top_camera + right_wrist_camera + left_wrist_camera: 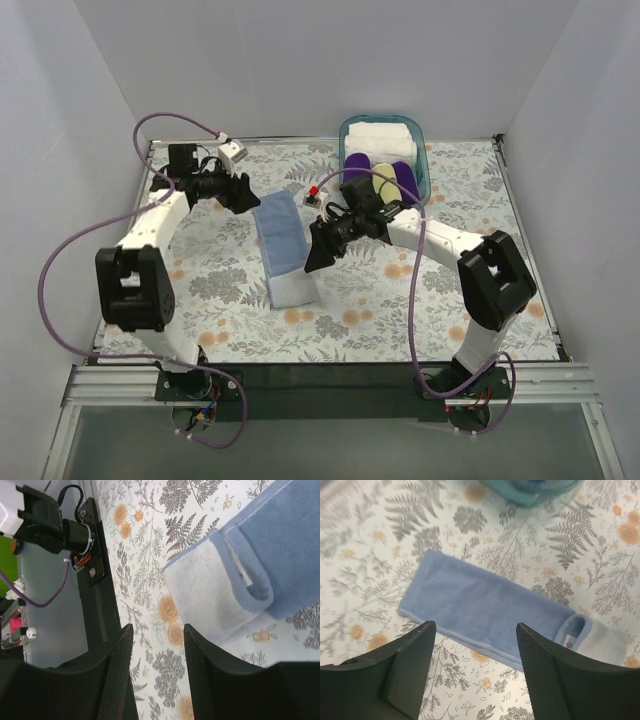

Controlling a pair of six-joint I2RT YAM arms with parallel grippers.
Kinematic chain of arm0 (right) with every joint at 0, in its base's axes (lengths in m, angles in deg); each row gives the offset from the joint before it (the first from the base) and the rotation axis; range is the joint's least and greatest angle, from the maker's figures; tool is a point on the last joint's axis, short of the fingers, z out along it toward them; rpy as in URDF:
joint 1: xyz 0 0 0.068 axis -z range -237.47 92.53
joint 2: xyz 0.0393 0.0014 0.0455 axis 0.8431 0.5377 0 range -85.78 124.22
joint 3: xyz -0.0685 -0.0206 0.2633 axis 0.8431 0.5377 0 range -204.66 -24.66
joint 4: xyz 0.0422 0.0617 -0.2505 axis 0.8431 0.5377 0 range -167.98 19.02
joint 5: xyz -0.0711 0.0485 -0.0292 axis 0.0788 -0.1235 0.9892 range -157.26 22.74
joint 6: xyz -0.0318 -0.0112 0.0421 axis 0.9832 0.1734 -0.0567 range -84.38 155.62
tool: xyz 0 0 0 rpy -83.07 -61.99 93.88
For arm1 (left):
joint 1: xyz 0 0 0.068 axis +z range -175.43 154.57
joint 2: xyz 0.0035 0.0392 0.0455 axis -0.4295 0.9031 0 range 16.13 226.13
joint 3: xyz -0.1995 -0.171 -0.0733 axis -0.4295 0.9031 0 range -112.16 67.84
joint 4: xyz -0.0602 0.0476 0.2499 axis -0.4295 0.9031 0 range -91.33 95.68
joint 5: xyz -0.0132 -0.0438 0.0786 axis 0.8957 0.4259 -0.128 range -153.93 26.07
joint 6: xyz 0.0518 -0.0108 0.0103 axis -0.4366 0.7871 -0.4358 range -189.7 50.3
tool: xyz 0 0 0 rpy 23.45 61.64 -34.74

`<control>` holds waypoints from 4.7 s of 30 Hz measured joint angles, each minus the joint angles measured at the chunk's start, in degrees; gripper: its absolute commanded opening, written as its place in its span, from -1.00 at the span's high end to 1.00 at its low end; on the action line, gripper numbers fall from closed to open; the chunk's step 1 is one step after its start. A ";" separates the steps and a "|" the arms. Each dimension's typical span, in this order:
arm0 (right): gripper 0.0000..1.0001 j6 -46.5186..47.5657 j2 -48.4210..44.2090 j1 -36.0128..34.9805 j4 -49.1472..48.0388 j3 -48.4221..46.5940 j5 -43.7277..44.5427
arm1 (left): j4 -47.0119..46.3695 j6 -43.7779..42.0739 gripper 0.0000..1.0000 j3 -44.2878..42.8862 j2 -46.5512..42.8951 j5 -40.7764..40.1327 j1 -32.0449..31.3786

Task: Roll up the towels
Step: Roll the towel

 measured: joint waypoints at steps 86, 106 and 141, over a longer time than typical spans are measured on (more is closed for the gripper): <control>0.46 4.26 11.65 -8.09 -0.48 0.79 10.84 | 18.58 -30.42 0.52 29.66 -7.13 0.70 -17.49; 0.11 0.48 7.21 -7.19 -1.70 6.21 0.37 | 23.71 -31.47 0.35 25.79 0.57 6.45 -13.90; 0.97 -6.05 21.44 -8.85 0.15 -4.74 -0.66 | 10.03 -48.15 -0.31 45.00 -56.30 -11.21 -17.73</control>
